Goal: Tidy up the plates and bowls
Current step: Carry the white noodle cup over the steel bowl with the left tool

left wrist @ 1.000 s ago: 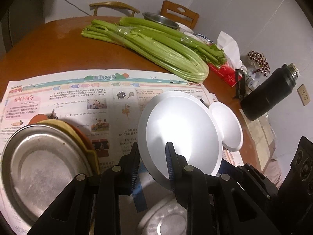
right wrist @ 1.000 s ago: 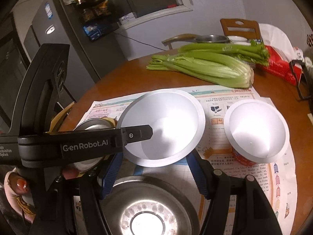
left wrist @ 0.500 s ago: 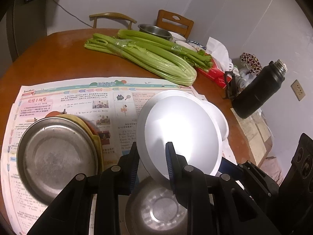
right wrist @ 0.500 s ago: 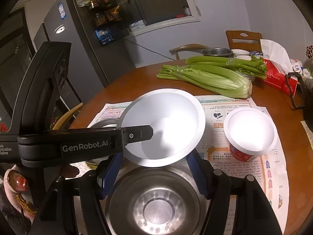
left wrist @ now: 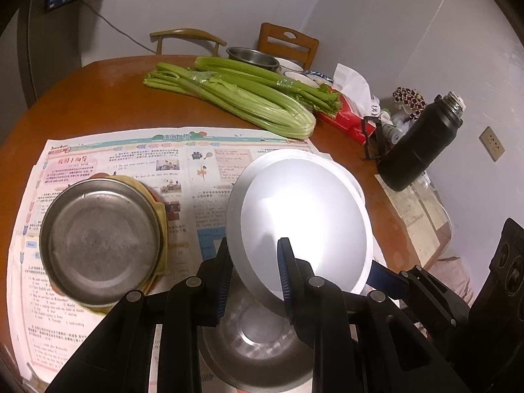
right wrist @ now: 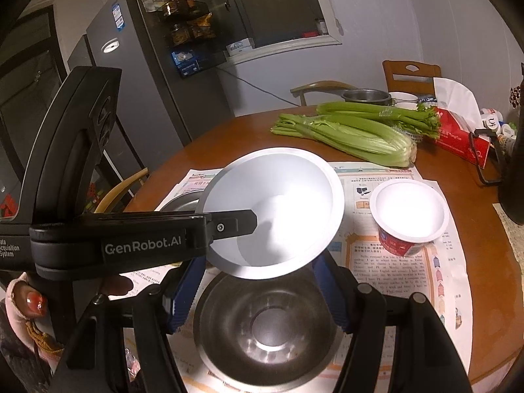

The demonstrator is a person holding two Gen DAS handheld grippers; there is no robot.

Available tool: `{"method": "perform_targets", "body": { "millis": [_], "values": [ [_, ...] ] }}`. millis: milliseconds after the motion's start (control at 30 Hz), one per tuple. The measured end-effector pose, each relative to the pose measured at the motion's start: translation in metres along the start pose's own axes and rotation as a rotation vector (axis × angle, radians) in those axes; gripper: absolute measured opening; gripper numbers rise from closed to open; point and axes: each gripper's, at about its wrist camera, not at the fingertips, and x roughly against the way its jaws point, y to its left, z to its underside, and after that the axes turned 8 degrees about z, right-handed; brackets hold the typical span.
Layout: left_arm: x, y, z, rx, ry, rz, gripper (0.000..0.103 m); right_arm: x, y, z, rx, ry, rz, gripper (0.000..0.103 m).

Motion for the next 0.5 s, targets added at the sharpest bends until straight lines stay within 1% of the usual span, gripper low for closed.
{"method": "perform_targets", "body": {
  "millis": [300,500],
  "values": [
    [0.002,-0.005,0.02,0.003,0.009,-0.007,0.027,0.009,0.002,0.014,0.025,0.017,-0.004,0.068],
    [-0.005,-0.002,0.03,0.017,0.032,-0.016,0.027,0.008,0.003,0.024,0.041,0.038,-0.009,0.068]
  ]
}}
